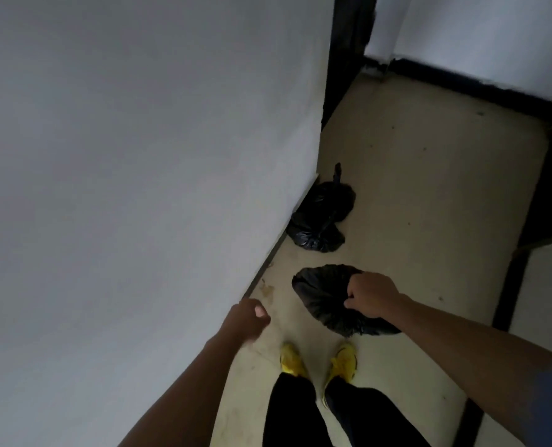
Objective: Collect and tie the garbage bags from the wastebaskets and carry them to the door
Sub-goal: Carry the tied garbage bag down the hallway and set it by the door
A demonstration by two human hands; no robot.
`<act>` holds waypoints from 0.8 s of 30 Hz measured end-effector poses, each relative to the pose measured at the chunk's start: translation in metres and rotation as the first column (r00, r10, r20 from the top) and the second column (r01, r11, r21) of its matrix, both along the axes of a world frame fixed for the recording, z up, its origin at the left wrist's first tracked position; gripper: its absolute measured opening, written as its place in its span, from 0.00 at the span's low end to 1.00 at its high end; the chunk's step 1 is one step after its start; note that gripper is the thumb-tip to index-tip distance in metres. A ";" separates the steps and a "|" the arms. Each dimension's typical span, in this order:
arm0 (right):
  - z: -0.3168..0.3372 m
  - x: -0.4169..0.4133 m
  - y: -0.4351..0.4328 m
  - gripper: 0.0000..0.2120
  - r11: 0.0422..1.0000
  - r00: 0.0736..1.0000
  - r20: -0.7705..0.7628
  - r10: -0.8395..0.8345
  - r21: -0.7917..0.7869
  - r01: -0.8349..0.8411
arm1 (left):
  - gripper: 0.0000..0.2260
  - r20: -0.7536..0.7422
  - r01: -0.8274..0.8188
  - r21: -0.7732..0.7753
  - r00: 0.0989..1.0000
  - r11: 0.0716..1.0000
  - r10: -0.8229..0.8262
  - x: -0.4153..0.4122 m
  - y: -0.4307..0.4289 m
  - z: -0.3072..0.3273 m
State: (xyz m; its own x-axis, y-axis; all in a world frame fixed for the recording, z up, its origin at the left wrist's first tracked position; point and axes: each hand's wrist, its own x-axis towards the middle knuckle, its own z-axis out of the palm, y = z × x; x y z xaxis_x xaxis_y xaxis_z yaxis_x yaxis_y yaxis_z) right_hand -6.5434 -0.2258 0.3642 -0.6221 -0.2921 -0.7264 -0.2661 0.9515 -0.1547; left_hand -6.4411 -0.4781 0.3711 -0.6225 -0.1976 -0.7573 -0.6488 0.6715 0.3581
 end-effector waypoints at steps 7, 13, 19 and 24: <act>-0.116 -0.099 -0.046 0.15 0.996 0.995 0.038 -0.091 -0.008 0.091 | 0.06 0.117 0.017 0.036 0.993 0.999 -0.021 -0.080 -0.022 -0.111; -0.273 -0.138 -0.080 0.17 0.994 0.994 0.043 -0.097 -0.048 0.099 | 0.04 0.155 -0.016 0.077 0.988 0.997 0.004 -0.128 -0.025 -0.230; -0.419 -0.161 -0.096 0.12 0.987 0.992 -0.037 -0.125 -0.109 0.120 | 0.05 0.205 -0.020 0.067 0.979 0.998 0.006 -0.139 -0.023 -0.356; -0.504 -0.161 -0.099 0.14 0.999 0.999 -0.025 -0.033 0.004 0.033 | 0.06 0.248 -0.063 0.034 0.967 0.997 0.053 -0.135 -0.014 -0.433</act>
